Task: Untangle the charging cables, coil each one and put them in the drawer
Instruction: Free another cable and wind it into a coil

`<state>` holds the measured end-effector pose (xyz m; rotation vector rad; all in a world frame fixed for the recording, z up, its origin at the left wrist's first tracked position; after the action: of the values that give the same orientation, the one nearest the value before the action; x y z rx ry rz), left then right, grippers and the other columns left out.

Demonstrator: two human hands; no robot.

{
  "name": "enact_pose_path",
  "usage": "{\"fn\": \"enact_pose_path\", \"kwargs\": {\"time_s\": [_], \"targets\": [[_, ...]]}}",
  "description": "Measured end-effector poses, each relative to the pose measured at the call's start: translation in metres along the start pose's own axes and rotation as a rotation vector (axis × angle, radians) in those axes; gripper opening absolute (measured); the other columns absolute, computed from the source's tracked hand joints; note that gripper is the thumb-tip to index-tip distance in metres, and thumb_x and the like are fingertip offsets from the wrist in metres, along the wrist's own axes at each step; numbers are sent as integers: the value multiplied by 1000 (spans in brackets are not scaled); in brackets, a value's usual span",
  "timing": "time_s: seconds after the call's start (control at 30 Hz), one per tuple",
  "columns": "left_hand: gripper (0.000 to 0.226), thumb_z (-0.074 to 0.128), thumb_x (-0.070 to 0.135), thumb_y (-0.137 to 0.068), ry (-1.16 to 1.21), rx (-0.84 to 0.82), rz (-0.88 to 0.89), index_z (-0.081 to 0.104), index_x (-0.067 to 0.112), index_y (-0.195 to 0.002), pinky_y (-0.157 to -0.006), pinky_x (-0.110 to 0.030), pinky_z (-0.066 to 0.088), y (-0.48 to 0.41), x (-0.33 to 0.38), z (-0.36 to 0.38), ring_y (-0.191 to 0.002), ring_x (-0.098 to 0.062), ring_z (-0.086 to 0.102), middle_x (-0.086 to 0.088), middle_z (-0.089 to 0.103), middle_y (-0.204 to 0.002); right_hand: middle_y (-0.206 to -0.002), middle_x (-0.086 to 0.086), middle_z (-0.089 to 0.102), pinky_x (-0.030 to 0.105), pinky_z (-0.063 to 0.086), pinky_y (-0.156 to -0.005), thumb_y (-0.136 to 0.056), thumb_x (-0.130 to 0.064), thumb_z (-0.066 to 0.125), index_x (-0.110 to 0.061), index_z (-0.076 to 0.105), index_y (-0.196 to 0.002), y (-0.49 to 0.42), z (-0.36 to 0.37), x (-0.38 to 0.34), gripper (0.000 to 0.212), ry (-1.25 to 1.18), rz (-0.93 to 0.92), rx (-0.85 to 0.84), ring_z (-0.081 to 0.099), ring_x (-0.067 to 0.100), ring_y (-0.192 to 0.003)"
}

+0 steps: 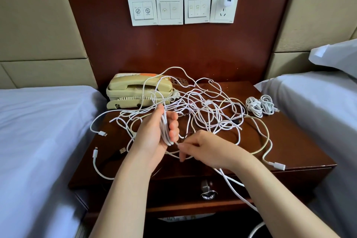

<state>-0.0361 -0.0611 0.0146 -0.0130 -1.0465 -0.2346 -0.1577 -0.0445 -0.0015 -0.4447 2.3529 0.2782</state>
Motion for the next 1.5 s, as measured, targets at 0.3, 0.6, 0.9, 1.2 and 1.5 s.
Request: {"fn": "enact_pose_path", "kwargs": {"time_s": [0.3, 0.6, 0.9, 1.2, 1.5], "targets": [[50, 32, 31, -102, -170, 207, 139, 53, 3, -67, -35, -15, 36, -5, -1, -4, -32, -10, 43, 1, 48, -39, -58, -9, 53, 16, 34, -55, -96, -24, 52, -13, 72, -89, 12, 1, -28, 24, 154, -198, -3, 48, 6, -57], [46, 36, 33, -101, -423, 137, 97, 58, 5, -72, -46, -22, 46, -5, -8, 2, -42, -13, 55, -1, 58, -46, -62, 6, 63, 21, 43, -55, -92, -14, 58, -9, 65, -76, 13, -26, -31, 17, -101, -322, 306, 55, 11, -54], [62, 22, 44, -100, -373, -188, -92, 60, -5, -96, -37, -18, 36, 4, -18, 20, -35, -16, 45, -9, 50, -48, -49, 10, 61, 31, 46, -54, -88, -12, 66, -6, 54, -72, 5, -32, -11, 20, -406, -278, 330, 61, 21, -45], [68, 24, 60, -89, -461, -373, -172, 54, 2, -69, -38, -20, 33, 14, -15, 20, -35, -13, 40, -7, 46, -48, -56, 16, 56, 26, 44, -54, -74, -28, 70, 0, 52, -73, 2, -38, -4, 33, -526, -277, 292, 53, 20, -46], [52, 38, 51, -86, -421, -490, -172, 52, 6, -62, -36, -17, 26, 23, -12, 22, -32, -7, 32, 1, 38, -42, -50, -12, 46, 9, 34, -44, -90, -19, 55, 0, 54, -75, 1, -35, 4, 24, -570, -270, 282, 40, -1, -42]]}}
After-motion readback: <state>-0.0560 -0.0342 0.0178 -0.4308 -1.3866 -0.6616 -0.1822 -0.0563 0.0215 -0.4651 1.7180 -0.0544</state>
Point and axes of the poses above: each hand's wrist, its own y-axis away from the middle knuckle, its own z-axis out of the palm, x = y × z, the point moved 3 cm from there along -y, towards the middle knuckle
